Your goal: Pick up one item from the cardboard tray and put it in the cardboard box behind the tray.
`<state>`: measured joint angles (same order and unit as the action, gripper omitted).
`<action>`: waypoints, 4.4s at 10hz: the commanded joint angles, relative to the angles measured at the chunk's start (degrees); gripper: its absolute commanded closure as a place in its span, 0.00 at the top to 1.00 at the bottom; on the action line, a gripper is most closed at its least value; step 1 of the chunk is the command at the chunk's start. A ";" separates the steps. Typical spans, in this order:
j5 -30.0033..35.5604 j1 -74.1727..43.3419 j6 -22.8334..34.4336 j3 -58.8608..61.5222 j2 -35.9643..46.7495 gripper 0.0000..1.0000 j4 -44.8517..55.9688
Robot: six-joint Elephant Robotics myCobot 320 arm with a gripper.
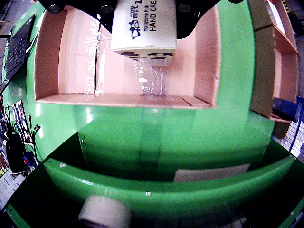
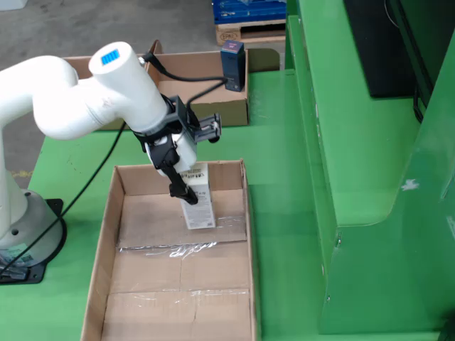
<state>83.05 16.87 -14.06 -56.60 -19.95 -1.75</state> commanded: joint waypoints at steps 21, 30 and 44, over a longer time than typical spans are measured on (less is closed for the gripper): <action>-1.28 0.56 -1.80 56.60 -4.14 0.00 32.84; -4.80 5.19 -0.55 56.60 -4.72 0.00 22.48; -19.38 36.24 -3.95 56.60 -6.03 0.00 20.17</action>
<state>64.77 46.66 -17.66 -1.31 -27.42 21.79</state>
